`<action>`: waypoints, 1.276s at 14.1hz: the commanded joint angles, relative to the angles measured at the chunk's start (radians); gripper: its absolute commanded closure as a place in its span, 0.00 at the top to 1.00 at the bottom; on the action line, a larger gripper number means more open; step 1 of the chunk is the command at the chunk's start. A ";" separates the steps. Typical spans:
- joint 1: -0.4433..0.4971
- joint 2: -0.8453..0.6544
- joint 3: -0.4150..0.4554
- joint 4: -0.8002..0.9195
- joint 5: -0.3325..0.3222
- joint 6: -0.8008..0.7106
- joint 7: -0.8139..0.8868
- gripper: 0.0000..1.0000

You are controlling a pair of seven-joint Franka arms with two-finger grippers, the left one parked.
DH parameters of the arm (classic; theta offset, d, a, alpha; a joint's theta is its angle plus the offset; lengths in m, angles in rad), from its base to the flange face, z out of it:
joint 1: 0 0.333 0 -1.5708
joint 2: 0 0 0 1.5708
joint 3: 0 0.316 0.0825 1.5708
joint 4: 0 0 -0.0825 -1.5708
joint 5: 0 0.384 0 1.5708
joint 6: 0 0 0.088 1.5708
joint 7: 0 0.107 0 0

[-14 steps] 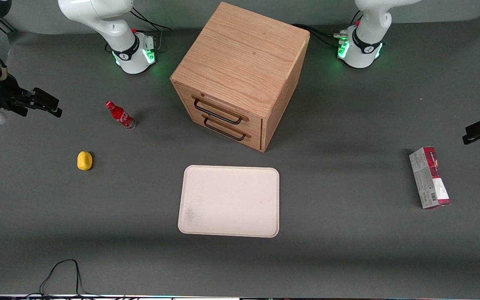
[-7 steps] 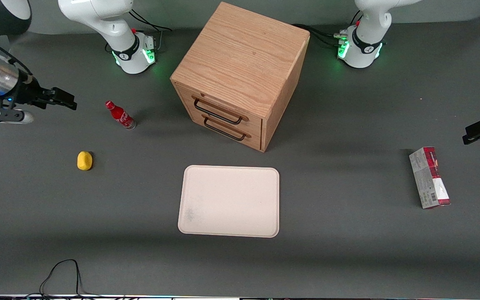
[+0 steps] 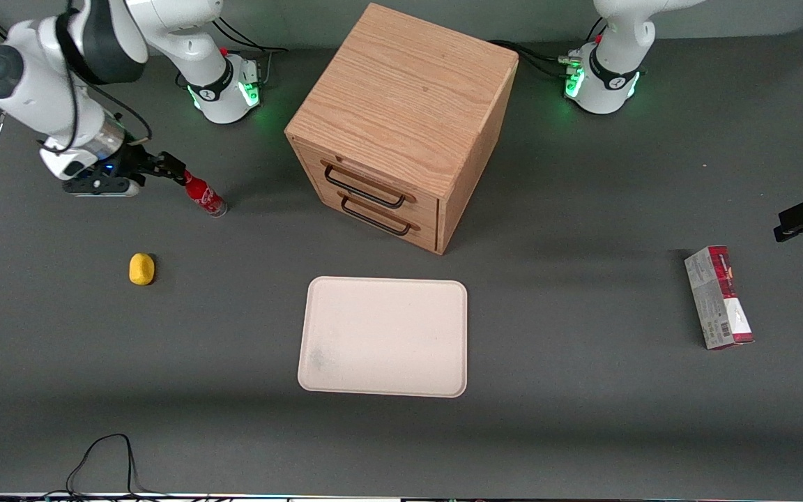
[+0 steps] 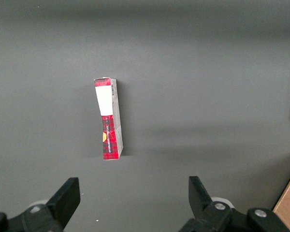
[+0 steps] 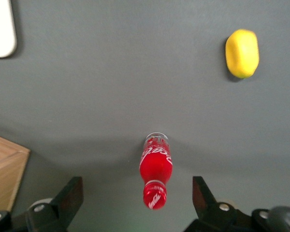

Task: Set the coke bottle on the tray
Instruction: 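Move the open right gripper down over the red Coca-Cola bottle, then close the right gripper around the bottle's body and lift it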

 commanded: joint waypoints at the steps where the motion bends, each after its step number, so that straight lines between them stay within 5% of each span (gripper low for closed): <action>1: 0.004 -0.054 -0.003 -0.133 -0.020 0.130 -0.018 1.00; 13: -0.003 0.008 -0.003 -0.256 -0.090 0.301 -0.018 0.99; 18: -0.002 0.014 -0.003 -0.273 -0.090 0.295 -0.018 0.91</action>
